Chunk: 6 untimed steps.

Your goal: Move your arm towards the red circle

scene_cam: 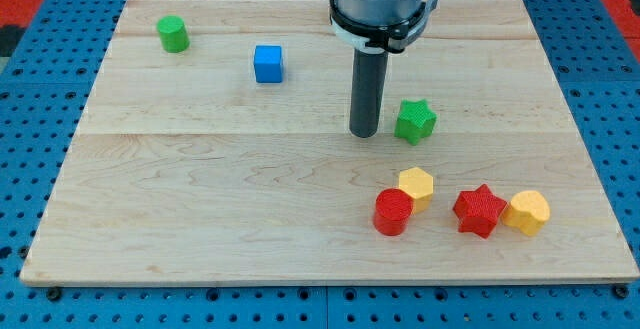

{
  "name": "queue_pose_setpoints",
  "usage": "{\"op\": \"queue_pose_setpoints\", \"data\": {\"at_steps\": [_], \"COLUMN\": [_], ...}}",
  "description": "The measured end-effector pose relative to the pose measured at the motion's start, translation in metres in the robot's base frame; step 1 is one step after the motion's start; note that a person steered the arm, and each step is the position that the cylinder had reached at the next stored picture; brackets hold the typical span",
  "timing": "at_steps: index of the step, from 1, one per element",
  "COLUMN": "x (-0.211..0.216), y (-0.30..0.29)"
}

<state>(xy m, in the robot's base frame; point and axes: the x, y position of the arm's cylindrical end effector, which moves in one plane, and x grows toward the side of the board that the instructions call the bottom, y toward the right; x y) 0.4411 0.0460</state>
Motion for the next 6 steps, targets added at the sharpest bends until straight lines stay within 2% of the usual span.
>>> {"op": "queue_pose_setpoints", "data": {"at_steps": [4, 6], "x": [0.015, 0.074], "y": [-0.046, -0.046]}}
